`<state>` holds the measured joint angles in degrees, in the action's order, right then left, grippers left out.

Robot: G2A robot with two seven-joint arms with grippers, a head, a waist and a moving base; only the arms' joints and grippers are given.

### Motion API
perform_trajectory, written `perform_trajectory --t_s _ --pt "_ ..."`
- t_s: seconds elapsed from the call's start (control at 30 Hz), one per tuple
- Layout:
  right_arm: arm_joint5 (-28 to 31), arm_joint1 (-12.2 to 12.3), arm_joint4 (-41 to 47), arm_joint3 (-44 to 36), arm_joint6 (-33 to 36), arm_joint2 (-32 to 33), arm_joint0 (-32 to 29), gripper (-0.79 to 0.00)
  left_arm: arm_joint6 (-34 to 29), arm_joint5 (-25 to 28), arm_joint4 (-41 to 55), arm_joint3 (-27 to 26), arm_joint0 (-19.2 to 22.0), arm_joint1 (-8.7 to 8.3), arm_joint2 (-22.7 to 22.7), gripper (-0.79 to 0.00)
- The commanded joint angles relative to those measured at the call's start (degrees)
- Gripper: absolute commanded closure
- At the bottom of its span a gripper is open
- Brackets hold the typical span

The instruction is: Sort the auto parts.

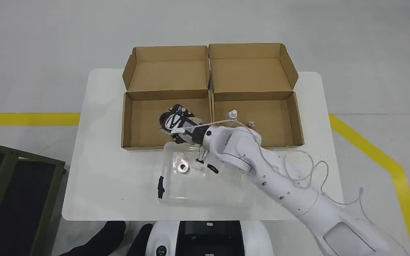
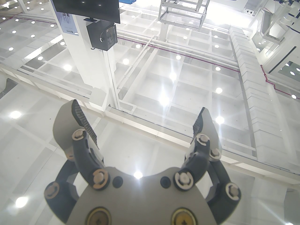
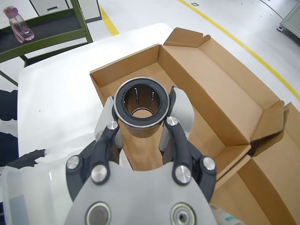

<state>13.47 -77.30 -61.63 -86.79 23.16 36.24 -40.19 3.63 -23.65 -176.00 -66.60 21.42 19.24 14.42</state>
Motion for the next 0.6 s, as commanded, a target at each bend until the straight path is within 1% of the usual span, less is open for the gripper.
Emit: perform_trajectory --t_s 0.0,0.23,0.57 --pt "-0.5 -1.0 0.4 2.4 0.2 -1.1 1.6 0.000 0.0 0.0 0.0 0.0 0.0 0.00 0.0 -0.785" --pt "-1.4 -3.9 1.0 9.8 0.0 -3.9 4.7 0.000 0.0 0.0 0.0 0.0 0.0 0.00 0.0 -0.785" --pt "-1.4 -6.9 0.7 17.4 -0.3 -5.6 6.6 0.000 0.0 0.0 0.0 0.0 0.0 0.00 0.0 -0.785"
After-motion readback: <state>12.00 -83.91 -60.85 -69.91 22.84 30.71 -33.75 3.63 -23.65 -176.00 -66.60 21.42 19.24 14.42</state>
